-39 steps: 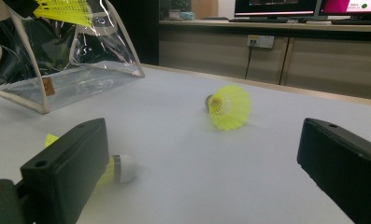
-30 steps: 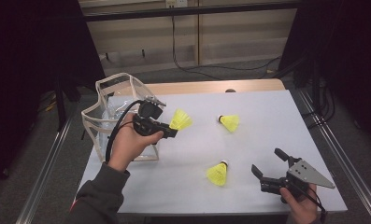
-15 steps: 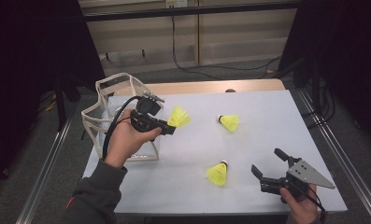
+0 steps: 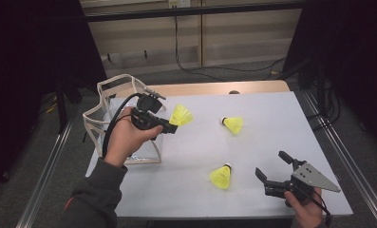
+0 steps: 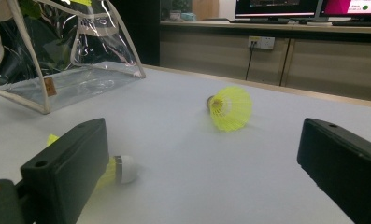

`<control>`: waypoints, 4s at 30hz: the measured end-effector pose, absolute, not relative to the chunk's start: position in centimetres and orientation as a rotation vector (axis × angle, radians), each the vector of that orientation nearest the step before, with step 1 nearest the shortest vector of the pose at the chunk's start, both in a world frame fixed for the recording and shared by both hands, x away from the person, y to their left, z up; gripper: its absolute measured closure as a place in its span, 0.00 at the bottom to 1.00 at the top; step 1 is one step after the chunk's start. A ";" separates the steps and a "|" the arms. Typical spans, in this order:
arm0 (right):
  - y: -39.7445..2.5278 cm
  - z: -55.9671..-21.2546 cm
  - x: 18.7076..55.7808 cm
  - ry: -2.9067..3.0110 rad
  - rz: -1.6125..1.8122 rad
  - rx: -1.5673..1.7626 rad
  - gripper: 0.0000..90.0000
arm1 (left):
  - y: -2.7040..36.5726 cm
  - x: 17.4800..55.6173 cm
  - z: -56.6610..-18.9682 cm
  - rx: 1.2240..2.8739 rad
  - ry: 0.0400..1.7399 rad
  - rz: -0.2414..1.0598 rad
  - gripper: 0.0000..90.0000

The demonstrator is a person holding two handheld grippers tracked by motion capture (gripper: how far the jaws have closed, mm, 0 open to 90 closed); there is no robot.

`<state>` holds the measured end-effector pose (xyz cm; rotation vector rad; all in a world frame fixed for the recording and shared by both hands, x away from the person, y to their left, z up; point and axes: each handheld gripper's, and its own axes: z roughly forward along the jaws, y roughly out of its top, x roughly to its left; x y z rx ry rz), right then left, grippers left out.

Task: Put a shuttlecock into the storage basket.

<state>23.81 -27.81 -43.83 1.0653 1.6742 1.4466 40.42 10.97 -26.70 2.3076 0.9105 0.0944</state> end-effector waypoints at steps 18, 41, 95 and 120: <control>-27.8 -43.8 23.8 1.671 1.448 1.067 0.02 | 11.3 40.8 -25.4 2.296 0.926 0.113 0.72; -27.8 -43.9 23.8 1.673 1.447 1.066 0.02 | 12.3 41.5 -24.1 2.281 0.950 0.121 0.72; -27.8 -43.8 23.8 1.672 1.449 1.071 0.02 | 15.9 43.1 -22.6 2.187 1.077 0.197 0.72; -27.8 -43.8 23.8 1.669 1.451 1.073 0.03 | 17.4 43.6 -22.6 2.175 1.127 0.229 0.72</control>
